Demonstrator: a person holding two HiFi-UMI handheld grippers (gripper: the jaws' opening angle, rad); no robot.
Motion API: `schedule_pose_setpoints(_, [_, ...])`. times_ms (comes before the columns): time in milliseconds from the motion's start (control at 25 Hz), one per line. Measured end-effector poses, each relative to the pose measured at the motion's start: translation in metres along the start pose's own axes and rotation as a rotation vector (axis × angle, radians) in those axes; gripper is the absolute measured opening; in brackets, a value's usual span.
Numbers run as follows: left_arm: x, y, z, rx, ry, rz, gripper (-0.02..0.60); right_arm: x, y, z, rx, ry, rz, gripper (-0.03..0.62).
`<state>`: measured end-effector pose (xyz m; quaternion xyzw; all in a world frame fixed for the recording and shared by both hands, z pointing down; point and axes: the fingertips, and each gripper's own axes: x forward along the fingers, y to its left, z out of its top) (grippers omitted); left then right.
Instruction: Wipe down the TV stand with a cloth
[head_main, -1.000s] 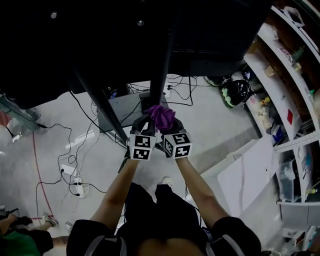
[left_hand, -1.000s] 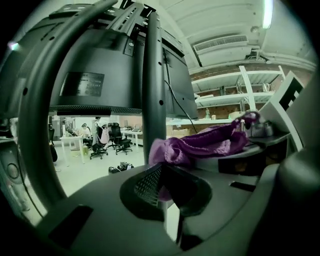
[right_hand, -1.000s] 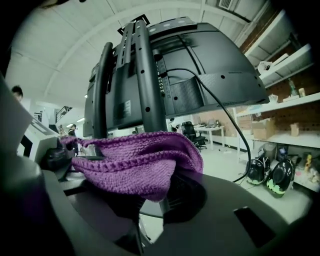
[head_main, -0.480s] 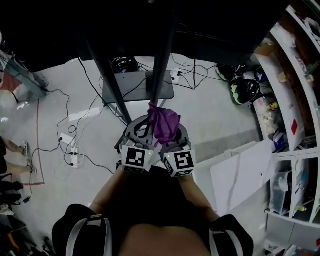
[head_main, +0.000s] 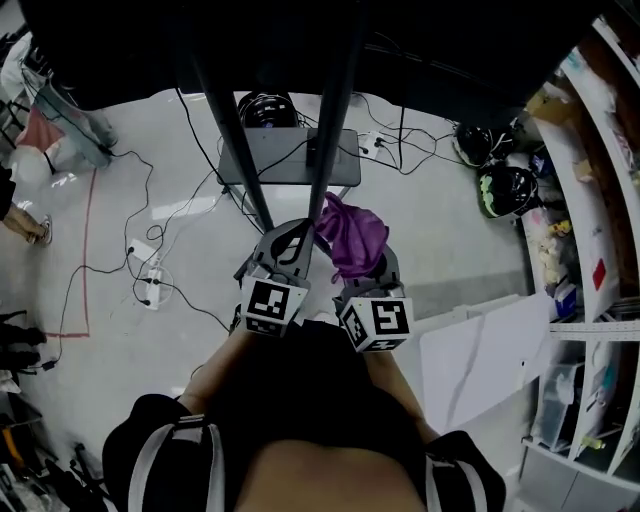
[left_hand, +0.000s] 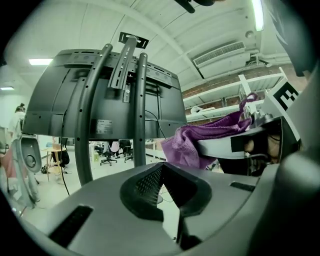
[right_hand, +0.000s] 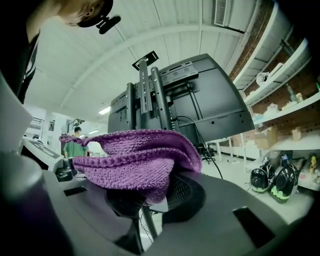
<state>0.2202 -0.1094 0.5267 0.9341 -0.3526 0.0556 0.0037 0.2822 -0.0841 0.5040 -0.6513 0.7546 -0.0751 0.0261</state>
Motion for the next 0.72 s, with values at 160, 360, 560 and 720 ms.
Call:
schedule_pose_setpoints(160, [0.007, 0.0, -0.006, -0.011, -0.001, 0.011, 0.006, -0.004, -0.013, -0.001, -0.018, 0.033, -0.01, 0.064])
schedule_pose_setpoints(360, [0.009, 0.001, -0.006, -0.063, 0.008, 0.039, 0.006, 0.005, -0.011, -0.003, 0.007, 0.057, 0.036, 0.064])
schedule_pose_setpoints(560, [0.005, 0.011, -0.006, -0.064, 0.016, 0.078, 0.006, 0.015, 0.007, 0.0, 0.006, 0.061, 0.102, 0.064])
schedule_pose_setpoints(720, [0.001, 0.012, -0.008, -0.056, 0.033, 0.077, 0.006, 0.016, 0.018, 0.0, 0.02, 0.06, 0.127, 0.064])
